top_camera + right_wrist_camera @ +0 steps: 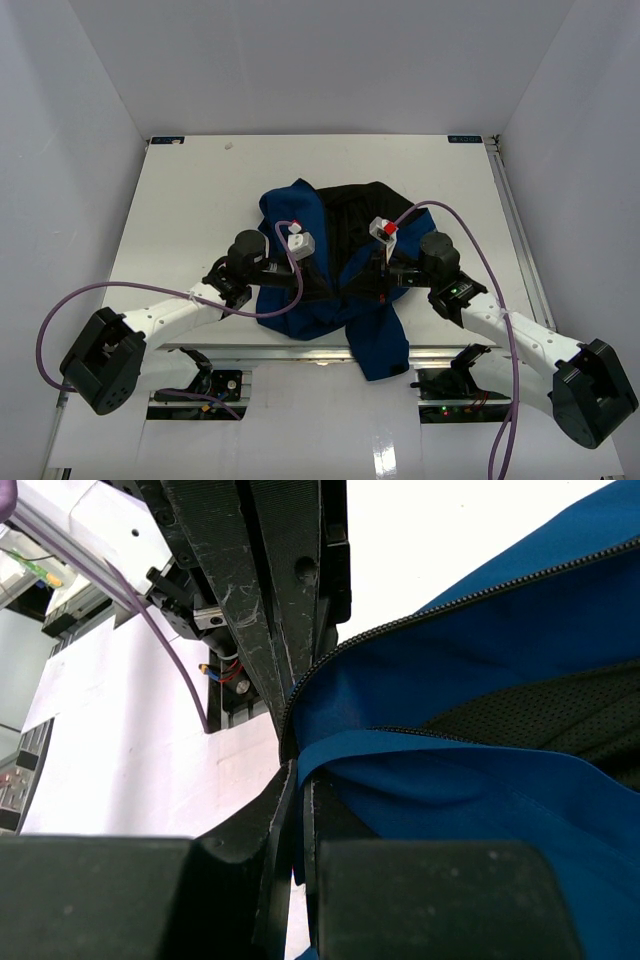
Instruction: Zip up the jacket
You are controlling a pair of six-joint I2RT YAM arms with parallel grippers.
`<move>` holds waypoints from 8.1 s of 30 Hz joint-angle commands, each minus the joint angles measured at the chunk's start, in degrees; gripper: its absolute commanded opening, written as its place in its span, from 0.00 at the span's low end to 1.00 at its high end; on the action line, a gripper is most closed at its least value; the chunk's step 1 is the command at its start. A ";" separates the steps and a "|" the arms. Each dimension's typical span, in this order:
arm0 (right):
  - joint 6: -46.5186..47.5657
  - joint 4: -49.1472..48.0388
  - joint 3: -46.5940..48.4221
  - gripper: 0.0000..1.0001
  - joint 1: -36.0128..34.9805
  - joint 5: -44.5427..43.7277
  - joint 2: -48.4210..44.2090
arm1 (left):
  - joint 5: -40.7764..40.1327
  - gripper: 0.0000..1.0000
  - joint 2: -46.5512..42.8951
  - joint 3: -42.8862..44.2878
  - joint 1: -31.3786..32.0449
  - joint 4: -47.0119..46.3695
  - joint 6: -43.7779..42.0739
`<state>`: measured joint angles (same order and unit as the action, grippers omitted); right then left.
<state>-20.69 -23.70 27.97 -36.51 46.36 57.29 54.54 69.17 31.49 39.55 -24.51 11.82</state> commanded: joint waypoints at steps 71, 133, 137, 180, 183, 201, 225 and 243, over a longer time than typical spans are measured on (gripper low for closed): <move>-6.65 -23.88 -6.70 0.08 -2.98 -1.89 -2.00 | -8.67 0.62 -7.61 -15.50 -4.38 -28.63 33.33; -4.22 -14.25 6.56 0.08 -2.86 -12.76 4.97 | -4.37 0.00 -8.20 -11.89 1.31 -13.63 17.21; -3.42 -12.53 8.45 0.08 -2.90 -12.11 6.05 | -4.51 0.00 -7.46 -11.57 1.65 -13.16 17.21; 34.38 27.49 15.69 0.65 -35.83 -70.68 -12.22 | -1.22 0.00 -3.31 -7.26 -1.00 -14.30 32.15; 36.90 27.13 11.92 0.62 -41.60 -73.76 -14.21 | -0.28 0.00 -2.04 -7.35 -1.18 -15.68 32.93; 54.01 13.64 3.95 0.61 -65.97 -96.62 -7.32 | -0.18 0.00 -1.49 -8.11 -1.23 -15.79 33.93; 57.65 9.03 4.84 0.45 -65.91 -104.59 -0.28 | 0.56 0.00 -1.78 -8.90 -1.23 -17.50 35.14; 58.60 4.27 2.71 0.16 -64.94 -103.43 -1.59 | 1.35 0.00 -1.67 -9.51 -1.17 -19.05 35.64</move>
<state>38.35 -15.65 30.99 -101.97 -56.95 56.42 54.01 68.18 22.78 38.39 -41.35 47.05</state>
